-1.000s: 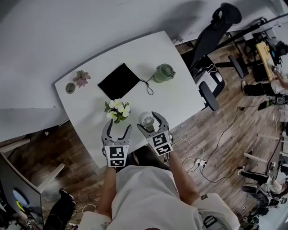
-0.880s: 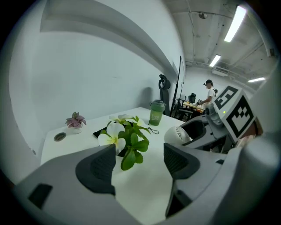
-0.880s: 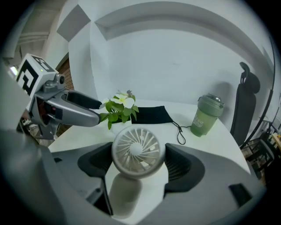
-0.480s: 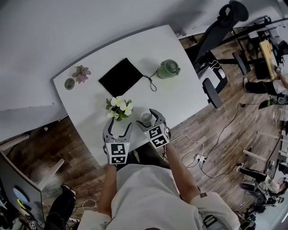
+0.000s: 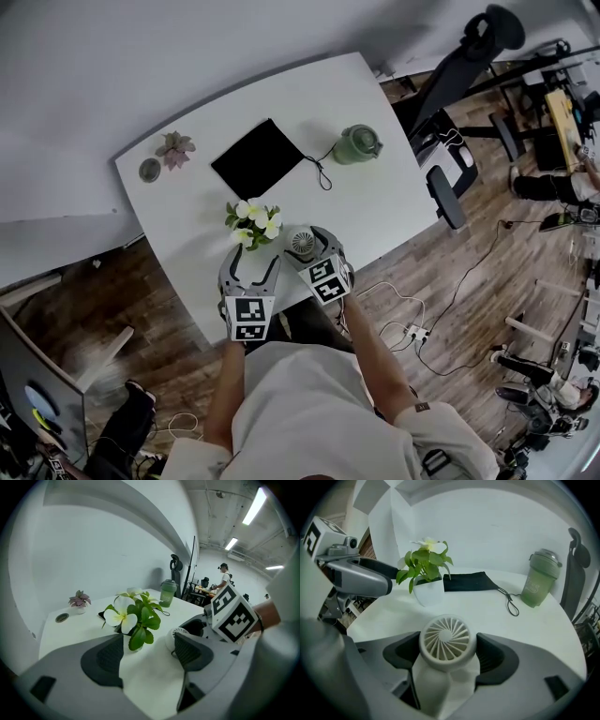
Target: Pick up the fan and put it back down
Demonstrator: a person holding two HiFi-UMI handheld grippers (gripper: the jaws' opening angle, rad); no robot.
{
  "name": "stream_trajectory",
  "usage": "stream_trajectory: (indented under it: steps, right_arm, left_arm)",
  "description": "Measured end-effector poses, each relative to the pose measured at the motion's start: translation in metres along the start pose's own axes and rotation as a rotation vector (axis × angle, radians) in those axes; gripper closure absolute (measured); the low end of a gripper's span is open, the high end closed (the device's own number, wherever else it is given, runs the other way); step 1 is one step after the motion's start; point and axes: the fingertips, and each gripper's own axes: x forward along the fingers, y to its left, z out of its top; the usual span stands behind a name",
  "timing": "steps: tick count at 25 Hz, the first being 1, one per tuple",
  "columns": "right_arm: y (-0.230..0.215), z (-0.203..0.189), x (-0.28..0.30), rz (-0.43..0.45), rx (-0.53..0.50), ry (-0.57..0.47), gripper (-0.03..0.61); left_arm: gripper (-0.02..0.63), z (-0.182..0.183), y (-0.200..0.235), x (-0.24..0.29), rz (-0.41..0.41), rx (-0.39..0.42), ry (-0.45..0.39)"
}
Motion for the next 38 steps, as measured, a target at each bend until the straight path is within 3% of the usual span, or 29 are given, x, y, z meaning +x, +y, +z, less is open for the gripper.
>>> stream_trajectory:
  steps: [9,13,17,26,32,38]
  right_arm:
    - [-0.001,0.003,-0.009,-0.01,-0.008,-0.046,0.166]
    - [-0.007,0.022,-0.038,-0.058,-0.024,-0.133,0.167]
    - [-0.009,0.056,-0.084,-0.098,-0.044,-0.297,0.176]
    - [-0.003,0.111,-0.198,-0.147,-0.098,-0.564,0.206]
    - [0.01,0.123,-0.255,-0.156,-0.165,-0.664,0.217]
    - [0.016,0.126,-0.278,-0.141,-0.167,-0.702,0.233]
  left_arm:
    - [0.273,0.009,-0.005,-0.015,0.031,0.007,-0.027]
    - [0.273,0.023,-0.007,-0.025,0.055,0.016,-0.067]
    - [0.275,0.043,-0.011,-0.041,0.085,0.031,-0.126]
    - [0.284,0.105,-0.032,-0.09,0.149,0.075,-0.311]
    - [0.292,0.127,-0.058,-0.127,0.18,0.108,-0.384]
    - [0.298,0.132,-0.073,-0.15,0.192,0.127,-0.391]
